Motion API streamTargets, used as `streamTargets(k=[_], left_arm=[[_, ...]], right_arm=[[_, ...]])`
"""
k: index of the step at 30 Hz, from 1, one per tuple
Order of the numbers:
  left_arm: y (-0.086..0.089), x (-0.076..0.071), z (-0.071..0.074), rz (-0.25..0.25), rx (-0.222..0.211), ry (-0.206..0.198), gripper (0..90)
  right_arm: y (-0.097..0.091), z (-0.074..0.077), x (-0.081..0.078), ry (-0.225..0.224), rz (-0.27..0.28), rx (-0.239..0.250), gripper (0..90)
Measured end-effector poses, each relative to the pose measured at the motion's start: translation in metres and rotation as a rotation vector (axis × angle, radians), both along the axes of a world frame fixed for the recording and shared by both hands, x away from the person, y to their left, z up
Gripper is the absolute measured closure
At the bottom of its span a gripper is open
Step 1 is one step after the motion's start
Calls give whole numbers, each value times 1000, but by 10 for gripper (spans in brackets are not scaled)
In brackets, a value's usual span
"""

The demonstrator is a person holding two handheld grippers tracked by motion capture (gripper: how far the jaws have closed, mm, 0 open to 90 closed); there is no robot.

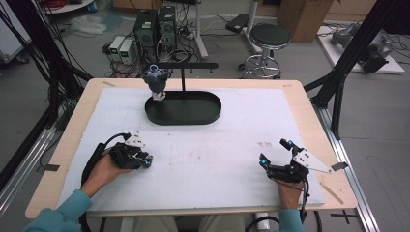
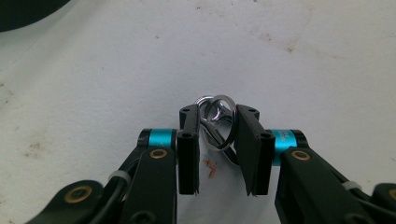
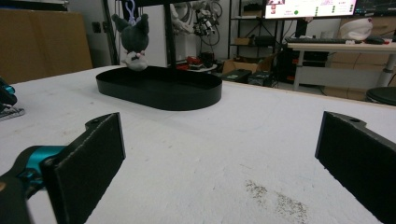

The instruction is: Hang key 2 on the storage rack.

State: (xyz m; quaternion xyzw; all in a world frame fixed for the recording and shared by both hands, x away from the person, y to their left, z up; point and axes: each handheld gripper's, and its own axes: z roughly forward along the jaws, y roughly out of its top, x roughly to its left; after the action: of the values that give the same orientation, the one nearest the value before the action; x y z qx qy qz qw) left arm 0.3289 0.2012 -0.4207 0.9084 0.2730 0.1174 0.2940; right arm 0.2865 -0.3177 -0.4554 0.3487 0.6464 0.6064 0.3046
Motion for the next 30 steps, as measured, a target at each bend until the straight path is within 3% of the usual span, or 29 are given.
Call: streamTargets(k=[30], left_arm=[[3,3,2,29,-30,-4,855]], right_arm=[[0,0,0,2,-1,1,7]])
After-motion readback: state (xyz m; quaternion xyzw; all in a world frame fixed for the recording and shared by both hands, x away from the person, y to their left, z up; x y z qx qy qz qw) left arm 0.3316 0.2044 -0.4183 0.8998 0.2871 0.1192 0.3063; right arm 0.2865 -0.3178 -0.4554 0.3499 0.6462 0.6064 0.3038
